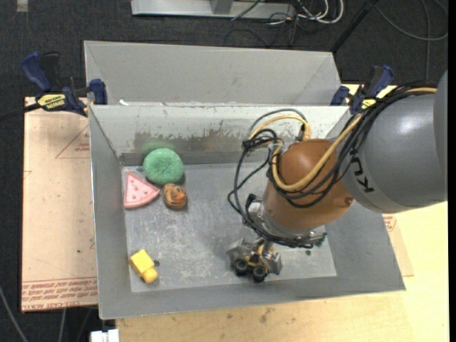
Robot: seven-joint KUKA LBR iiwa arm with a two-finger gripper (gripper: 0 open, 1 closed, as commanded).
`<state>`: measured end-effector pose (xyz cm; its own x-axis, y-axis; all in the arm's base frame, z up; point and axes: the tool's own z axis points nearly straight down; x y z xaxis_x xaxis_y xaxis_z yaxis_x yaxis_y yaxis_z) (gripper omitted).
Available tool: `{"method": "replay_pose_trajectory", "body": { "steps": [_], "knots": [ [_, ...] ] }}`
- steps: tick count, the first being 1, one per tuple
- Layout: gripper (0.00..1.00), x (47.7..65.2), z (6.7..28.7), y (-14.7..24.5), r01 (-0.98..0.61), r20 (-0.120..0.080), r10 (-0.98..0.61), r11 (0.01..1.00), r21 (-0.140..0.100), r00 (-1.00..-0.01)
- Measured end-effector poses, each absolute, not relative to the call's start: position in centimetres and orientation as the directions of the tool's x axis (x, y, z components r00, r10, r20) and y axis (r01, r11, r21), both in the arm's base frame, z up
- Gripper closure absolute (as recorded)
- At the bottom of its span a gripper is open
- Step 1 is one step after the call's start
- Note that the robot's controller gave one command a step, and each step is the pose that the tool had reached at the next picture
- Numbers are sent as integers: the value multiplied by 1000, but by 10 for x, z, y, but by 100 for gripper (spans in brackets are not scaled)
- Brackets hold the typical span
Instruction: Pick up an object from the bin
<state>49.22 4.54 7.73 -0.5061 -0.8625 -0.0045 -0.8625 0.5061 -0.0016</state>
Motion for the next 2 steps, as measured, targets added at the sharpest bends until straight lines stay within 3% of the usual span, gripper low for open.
{"method": "replay_pose_trajectory", "body": {
  "steps": [2],
  "knots": [
    [100,490,99,46,-862,0,-862,507,5,-507]
  ]
}}
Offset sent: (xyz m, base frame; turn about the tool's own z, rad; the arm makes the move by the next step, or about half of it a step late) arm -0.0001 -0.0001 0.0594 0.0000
